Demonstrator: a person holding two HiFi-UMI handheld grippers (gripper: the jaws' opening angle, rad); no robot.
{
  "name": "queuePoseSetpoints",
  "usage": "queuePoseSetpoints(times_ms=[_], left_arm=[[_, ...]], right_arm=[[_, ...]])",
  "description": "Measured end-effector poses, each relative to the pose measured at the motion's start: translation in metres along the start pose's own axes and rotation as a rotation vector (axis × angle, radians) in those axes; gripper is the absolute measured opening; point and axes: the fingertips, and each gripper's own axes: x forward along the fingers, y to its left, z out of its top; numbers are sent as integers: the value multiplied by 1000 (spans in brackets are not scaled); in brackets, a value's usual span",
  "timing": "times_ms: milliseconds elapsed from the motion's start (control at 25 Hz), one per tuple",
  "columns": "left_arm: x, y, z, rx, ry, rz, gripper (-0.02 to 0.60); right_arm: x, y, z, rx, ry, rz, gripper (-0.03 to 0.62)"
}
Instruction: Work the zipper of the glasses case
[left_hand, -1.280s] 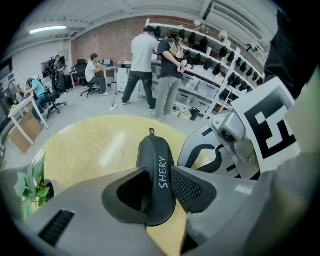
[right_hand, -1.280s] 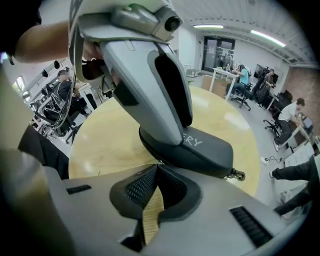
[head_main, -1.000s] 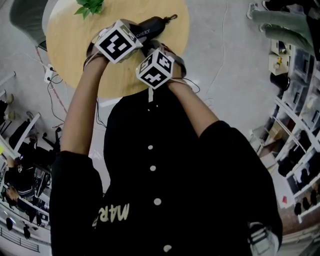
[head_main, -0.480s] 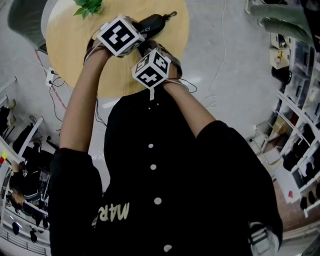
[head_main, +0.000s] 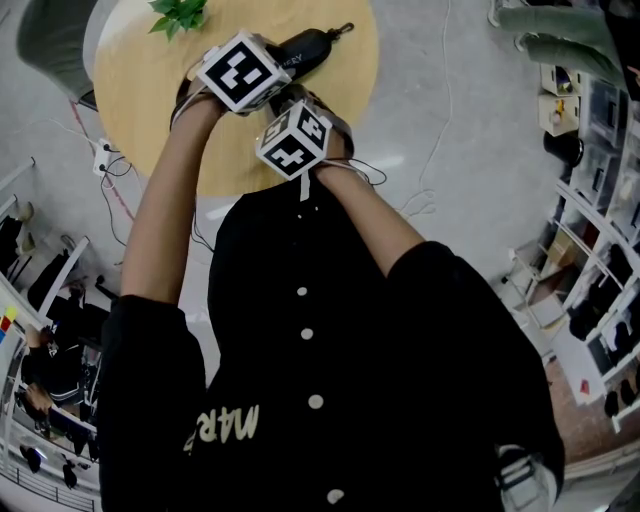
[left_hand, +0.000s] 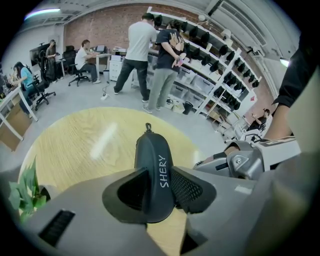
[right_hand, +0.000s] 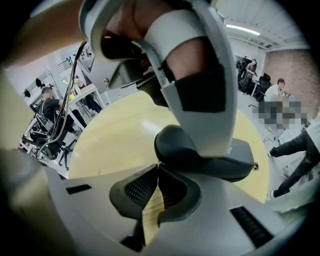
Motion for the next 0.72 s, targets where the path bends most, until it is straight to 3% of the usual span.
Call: queuePoseSetpoints(times_ms=[120, 200, 360, 480, 560, 720], left_arm=[[-6, 8, 3, 33, -20, 59, 146], [-10, 4, 0, 27, -43, 55, 150], [-30, -12, -4, -64, -190, 33, 156], [-59, -10, -15, -127, -316, 155, 156], [-71, -10, -31, -168, -354, 251, 157], [-82, -14, -63, -322, -431, 402, 163]], right_arm=[[-2, 2, 0, -38, -9, -16, 27], [-7, 5, -3, -59, -12, 2, 81], [-28, -1, -16, -118, -17, 30, 128], [-49, -15, -20, -210, -35, 16, 144], [-61, -25, -16, -302, -51, 0, 153], [-72, -41, 2, -533, -61, -24, 164]])
